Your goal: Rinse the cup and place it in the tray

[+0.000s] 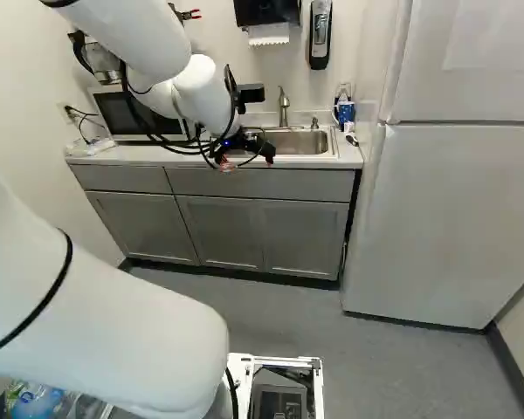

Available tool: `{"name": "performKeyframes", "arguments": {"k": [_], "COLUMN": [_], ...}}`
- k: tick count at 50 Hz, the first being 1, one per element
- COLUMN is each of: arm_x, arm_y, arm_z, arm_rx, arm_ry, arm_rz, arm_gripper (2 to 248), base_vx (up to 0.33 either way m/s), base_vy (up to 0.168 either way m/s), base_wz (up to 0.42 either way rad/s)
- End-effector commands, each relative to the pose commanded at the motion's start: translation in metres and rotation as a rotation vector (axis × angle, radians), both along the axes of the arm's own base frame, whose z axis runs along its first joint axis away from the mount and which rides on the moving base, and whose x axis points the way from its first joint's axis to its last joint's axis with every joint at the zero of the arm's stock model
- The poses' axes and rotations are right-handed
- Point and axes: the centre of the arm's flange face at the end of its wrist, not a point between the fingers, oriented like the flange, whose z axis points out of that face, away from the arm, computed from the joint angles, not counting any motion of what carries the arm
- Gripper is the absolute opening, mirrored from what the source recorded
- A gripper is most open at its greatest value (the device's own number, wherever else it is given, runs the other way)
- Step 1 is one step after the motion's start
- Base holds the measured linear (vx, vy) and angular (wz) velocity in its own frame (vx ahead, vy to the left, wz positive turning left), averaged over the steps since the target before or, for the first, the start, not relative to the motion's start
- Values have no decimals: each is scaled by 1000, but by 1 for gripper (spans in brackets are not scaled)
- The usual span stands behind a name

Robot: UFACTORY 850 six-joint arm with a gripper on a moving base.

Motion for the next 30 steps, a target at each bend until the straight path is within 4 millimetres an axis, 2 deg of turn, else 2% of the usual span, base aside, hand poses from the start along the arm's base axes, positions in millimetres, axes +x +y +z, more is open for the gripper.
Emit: {"name": "performKeyframes", "arguments": {"k": [30], "arm_x": [-21], "arm_y": [9], "arm_z": [-60], "arm_rx": [-8], "arm_ry": [-134], "arm_rz": [10], "arm_gripper": [247], "base_vx": [0], "base_vy": [0], "base_wz": [0]}}
